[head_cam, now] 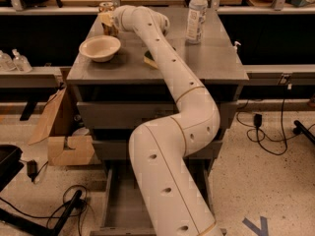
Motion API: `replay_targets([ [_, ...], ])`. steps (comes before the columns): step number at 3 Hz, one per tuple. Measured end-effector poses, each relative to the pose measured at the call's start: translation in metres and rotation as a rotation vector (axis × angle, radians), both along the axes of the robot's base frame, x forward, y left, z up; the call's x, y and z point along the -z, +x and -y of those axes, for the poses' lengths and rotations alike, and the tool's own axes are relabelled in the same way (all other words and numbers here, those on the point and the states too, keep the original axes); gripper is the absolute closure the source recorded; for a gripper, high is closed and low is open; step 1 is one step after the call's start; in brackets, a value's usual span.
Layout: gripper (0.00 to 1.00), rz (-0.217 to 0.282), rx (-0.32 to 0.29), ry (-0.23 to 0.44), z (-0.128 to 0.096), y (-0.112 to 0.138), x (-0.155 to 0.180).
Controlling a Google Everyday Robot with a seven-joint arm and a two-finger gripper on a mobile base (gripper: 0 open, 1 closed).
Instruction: Place orange can into bottom drawer
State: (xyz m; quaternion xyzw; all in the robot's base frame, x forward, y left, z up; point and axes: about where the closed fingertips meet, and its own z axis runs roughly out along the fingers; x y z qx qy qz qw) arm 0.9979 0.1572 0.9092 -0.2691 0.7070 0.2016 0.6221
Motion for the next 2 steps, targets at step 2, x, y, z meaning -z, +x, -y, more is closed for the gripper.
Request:
replay_targets([
  [2, 1.00, -0.095, -0.151, -0.048, 0.019, -0.059, -0.046],
])
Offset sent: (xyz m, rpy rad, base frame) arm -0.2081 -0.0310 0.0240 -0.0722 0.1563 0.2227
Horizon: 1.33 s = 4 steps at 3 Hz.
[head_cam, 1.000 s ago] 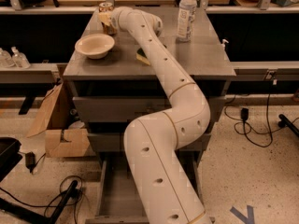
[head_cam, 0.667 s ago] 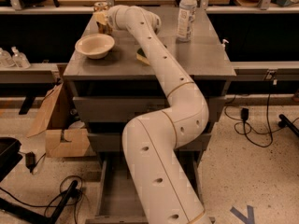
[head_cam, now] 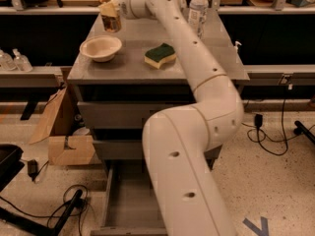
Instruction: Place orange can into bottom drawer
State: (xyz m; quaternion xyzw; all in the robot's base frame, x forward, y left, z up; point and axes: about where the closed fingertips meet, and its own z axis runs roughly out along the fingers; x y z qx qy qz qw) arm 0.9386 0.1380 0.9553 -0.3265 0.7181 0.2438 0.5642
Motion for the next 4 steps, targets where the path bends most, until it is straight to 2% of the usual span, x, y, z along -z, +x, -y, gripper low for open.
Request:
replay_targets([
  [1, 1.00, 0.017, 0.041, 0.059, 0.045, -0.028, -0.064],
  [2, 1.00, 0.212, 0.187, 0.175, 0.161, -0.087, -0.186],
  [3, 1.00, 0.342, 0.187, 0.203, 0.193, -0.184, -0.268],
  [4, 1.00, 0.297, 0.094, 0.197, 0.175, -0.253, -0.253],
])
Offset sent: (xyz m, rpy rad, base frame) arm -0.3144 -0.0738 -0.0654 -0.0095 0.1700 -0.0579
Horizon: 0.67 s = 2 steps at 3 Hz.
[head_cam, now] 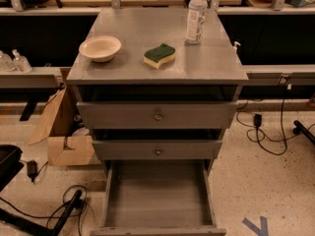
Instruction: Place orange can into bottom drawer
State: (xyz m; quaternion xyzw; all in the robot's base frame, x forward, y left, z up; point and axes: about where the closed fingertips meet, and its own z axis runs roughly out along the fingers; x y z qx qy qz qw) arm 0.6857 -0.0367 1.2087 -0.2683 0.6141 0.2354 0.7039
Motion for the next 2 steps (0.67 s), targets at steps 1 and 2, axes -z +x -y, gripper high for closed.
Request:
replay_targets([
  [1, 1.00, -0.170, -0.167, -0.032, -0.028, -0.062, 0.109],
  [2, 1.00, -0.317, -0.227, -0.060, -0.028, -0.091, 0.214],
])
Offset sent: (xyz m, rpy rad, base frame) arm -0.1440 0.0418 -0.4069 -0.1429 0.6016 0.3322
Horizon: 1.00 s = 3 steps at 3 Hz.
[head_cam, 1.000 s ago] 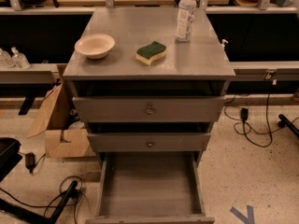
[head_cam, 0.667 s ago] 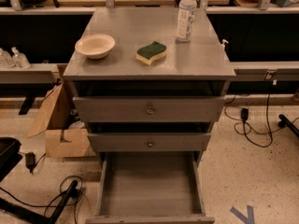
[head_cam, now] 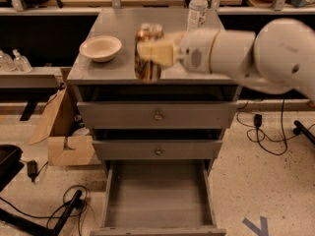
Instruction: Place orange can into bottom drawer
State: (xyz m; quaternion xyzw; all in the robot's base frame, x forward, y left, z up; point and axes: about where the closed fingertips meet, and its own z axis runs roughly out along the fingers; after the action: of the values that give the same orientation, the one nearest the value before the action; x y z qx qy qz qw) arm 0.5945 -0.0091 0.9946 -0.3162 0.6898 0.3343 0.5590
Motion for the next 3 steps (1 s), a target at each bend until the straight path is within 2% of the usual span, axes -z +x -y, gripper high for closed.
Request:
replay_targets([
  [1, 1.00, -0.085, -0.069, -0.047, -0.017, -0.010, 0.100],
  [2, 1.00, -0.085, -0.069, -0.047, -0.017, -0.010, 0.100],
  [3, 1.00, -0.116, -0.102, -0.029, -0.025, -0.018, 0.143],
])
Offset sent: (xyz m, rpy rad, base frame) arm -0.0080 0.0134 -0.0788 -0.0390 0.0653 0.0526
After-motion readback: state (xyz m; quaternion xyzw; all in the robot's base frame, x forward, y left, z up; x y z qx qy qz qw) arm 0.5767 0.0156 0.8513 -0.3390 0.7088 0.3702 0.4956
